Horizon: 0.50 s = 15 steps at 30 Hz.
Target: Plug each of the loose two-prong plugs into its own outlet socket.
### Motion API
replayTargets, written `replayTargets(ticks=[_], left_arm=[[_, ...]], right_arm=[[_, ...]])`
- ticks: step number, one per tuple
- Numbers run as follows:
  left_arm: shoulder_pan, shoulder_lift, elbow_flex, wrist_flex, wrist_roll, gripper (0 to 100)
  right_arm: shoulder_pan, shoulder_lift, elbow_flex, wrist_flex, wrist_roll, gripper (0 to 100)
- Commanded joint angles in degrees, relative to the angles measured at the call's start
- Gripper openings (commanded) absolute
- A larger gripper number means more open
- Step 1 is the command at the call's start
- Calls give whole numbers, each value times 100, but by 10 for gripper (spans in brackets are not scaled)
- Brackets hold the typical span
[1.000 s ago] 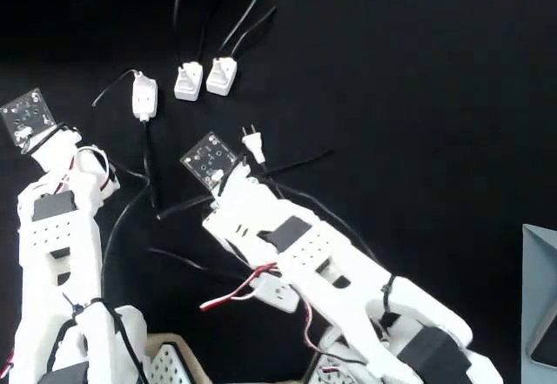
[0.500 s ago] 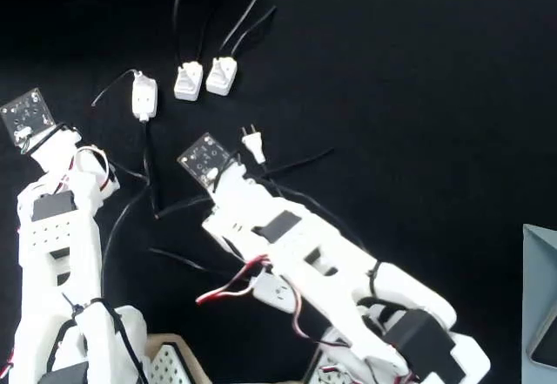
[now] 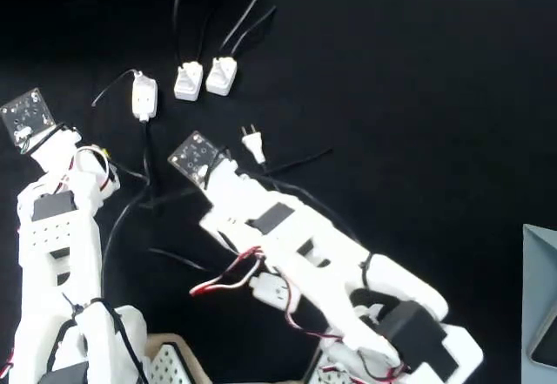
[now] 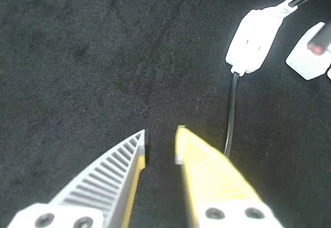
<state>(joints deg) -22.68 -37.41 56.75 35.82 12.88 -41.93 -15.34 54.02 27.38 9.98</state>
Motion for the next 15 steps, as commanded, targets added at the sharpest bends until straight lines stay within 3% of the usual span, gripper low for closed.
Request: replayTargets(ticks=[1,11,15], left_arm=[[-13,-158,22,-79,44,222],[-22,-176,66,-97,53,238],[-66,-211,66,-97,53,238]], right_arm=[[44,-725,-303,633,-299,151],[44,-3002,-154,2127,-492,158],[79,-3204,277,2198,-492,56]])
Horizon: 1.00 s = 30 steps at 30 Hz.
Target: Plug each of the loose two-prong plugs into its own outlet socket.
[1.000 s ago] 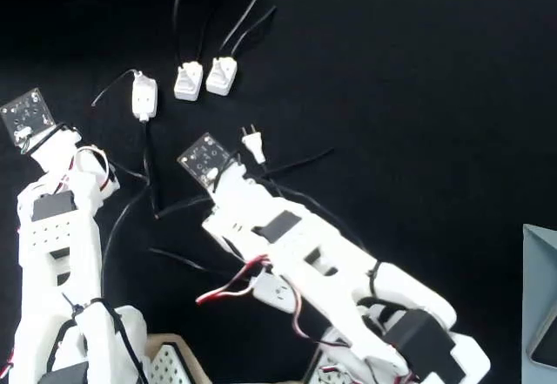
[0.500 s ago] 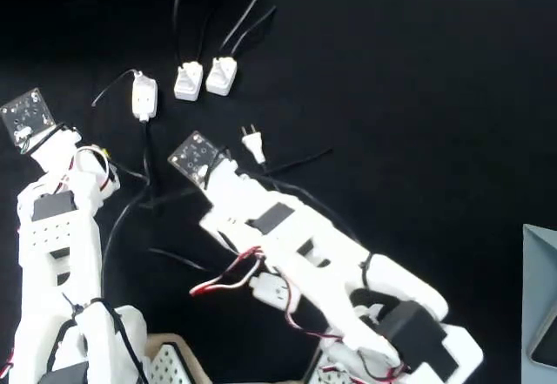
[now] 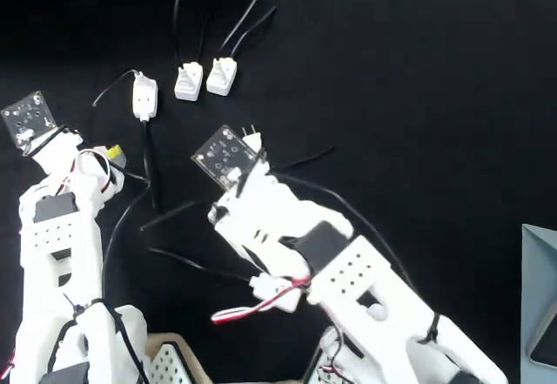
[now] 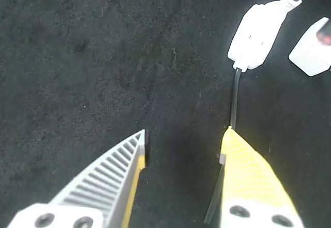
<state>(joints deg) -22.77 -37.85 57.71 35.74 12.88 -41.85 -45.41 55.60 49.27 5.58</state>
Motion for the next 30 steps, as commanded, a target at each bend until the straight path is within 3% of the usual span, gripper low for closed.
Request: replayTargets(ticks=[1,9,14,30], left_arm=[[-101,-167,-31,-88,53,238],[-892,-176,-127,-88,756,238],[-963,-176,-127,-88,782,238],[-1130,-176,-127,-88,782,238]], right_arm=[[70,-136,251,-132,-53,18],[79,1051,585,-870,-44,12],[396,2114,356,-1477,-9,12],[668,5446,-2905,-1521,-44,12]])
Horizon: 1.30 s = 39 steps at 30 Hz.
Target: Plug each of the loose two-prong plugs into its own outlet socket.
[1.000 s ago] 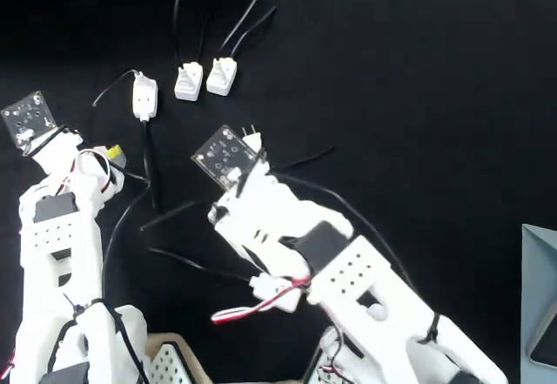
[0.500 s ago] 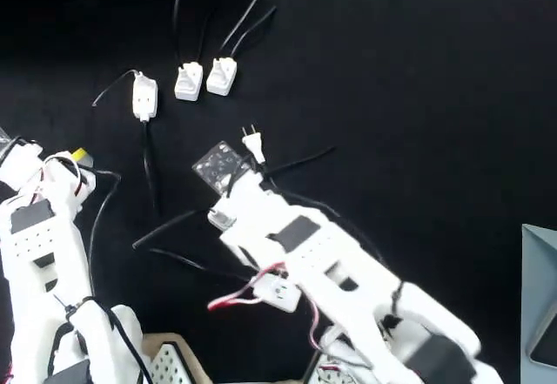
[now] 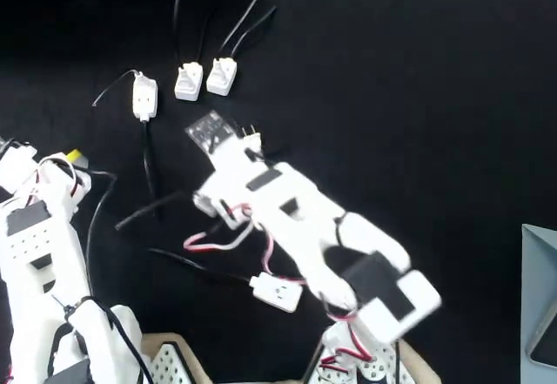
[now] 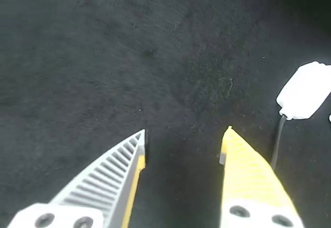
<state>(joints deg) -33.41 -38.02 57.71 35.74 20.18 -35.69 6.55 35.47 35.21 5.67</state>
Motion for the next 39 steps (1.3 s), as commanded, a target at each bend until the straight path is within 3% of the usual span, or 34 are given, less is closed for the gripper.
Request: replayTargets(ticks=[1,11,21,31,35,39], left_arm=[[-66,-158,-127,-88,53,238],[-75,-158,-127,-88,53,238],[-92,-158,-127,-88,53,238],[-92,-158,-119,-88,53,238],[-84,-158,-119,-88,53,238],[-84,-158,-119,-88,53,238]], right_arm=[[53,418,-1156,-185,-53,14],[53,2273,-3169,-1222,-62,15],[273,1015,-3231,967,-62,16],[1969,-716,-3143,3508,0,13],[2576,-840,-2554,3710,563,13],[2716,-884,-1508,3464,1108,13]])
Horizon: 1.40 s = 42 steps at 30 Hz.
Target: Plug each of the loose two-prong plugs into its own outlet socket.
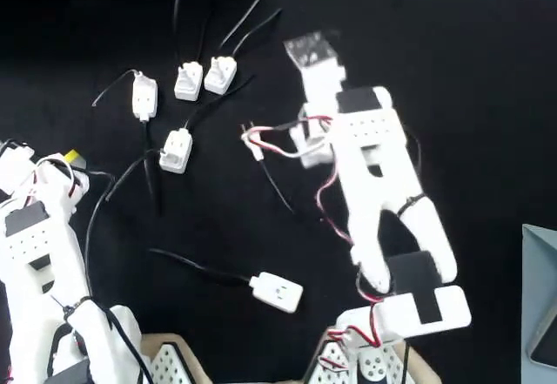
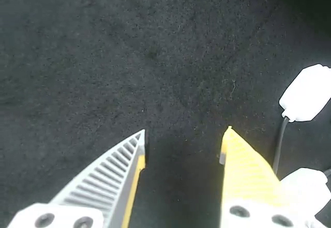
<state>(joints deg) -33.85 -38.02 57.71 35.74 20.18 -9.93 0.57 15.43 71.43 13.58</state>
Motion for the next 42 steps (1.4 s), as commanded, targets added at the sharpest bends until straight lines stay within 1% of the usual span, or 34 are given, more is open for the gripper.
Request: replayTargets(ticks=[1,5,9,12,15,17,21,24,27,32,33,37,42], left_arm=[[-40,-158,-119,-88,53,238],[-40,-158,-119,-88,53,238],[-40,-158,-119,-88,53,238],[-40,-158,-119,-88,53,238],[-13,-158,-101,-88,53,238],[-22,-158,-101,-88,53,238],[-40,-158,-92,-88,53,238],[-40,-158,-92,-88,53,238],[-40,-158,-92,-88,53,238],[-40,-158,-92,-88,53,238],[-40,-158,-92,-88,53,238],[-40,-158,-101,-88,53,238],[-40,-158,-101,-88,53,238]], right_arm=[[167,-295,716,-264,378,13],[158,-259,1481,-835,571,13],[-246,-295,1938,-1055,642,13],[-862,-277,2114,-1081,607,13],[-1635,-251,2141,-1116,607,13],[-2127,-277,2114,-1354,589,13],[-2831,-295,1921,-2242,35,13],[-3077,-295,1508,-2391,-334,15],[-3051,-303,1042,-2127,-598,15],[-2330,-286,523,-1943,-1143,21],[-2154,-251,444,-1943,-1222,41],[-1670,-48,286,-1978,-1327,173],[-1336,673,-84,-2391,-1327,184]])
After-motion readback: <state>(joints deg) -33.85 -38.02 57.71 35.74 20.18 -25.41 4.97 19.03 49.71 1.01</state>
